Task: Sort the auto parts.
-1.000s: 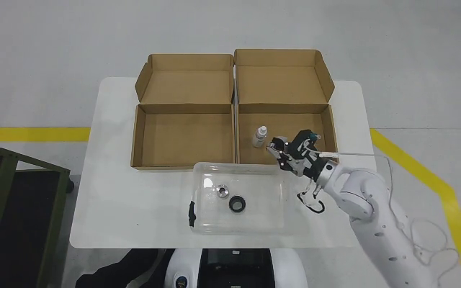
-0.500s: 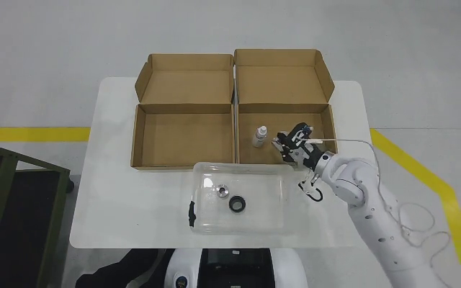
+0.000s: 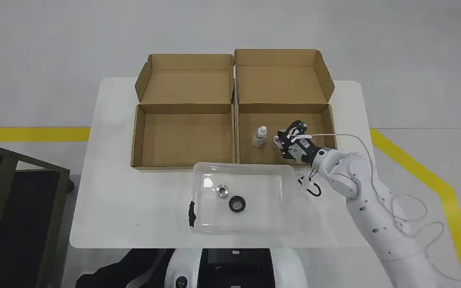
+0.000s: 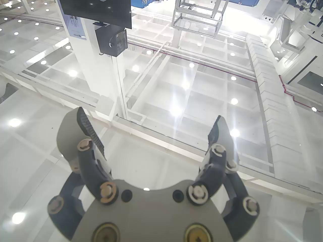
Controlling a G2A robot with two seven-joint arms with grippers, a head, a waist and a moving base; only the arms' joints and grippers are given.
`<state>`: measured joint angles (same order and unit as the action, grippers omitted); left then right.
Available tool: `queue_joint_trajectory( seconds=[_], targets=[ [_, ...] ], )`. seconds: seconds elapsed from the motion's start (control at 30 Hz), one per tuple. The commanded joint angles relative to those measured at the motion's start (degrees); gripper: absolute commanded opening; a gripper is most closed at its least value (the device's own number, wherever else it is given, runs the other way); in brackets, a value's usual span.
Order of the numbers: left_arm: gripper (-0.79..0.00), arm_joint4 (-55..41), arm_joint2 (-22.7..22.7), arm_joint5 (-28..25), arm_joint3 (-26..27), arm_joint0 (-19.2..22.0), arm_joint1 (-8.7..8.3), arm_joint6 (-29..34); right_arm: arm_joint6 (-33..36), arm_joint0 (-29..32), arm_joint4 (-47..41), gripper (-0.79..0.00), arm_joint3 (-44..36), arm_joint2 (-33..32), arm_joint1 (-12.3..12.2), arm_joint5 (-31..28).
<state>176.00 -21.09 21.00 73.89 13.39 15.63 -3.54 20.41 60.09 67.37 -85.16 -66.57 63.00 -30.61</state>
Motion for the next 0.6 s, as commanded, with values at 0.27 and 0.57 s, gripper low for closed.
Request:
queue_joint_trajectory(
  seconds=[0.27,0.57],
  targets=[
    [0.0,0.0,0.0,0.0,0.0,0.0,0.0,0.0,1.3,-0.8,0.6,-0.394,0.1,0.0,0.0,-0.7],
    [0.0,0.0,0.0,0.0,0.0,0.0,0.0,0.0,1.2,0.1,1.1,0.0,-7.7,-4.2,-0.8,-1.3]
  ],
)
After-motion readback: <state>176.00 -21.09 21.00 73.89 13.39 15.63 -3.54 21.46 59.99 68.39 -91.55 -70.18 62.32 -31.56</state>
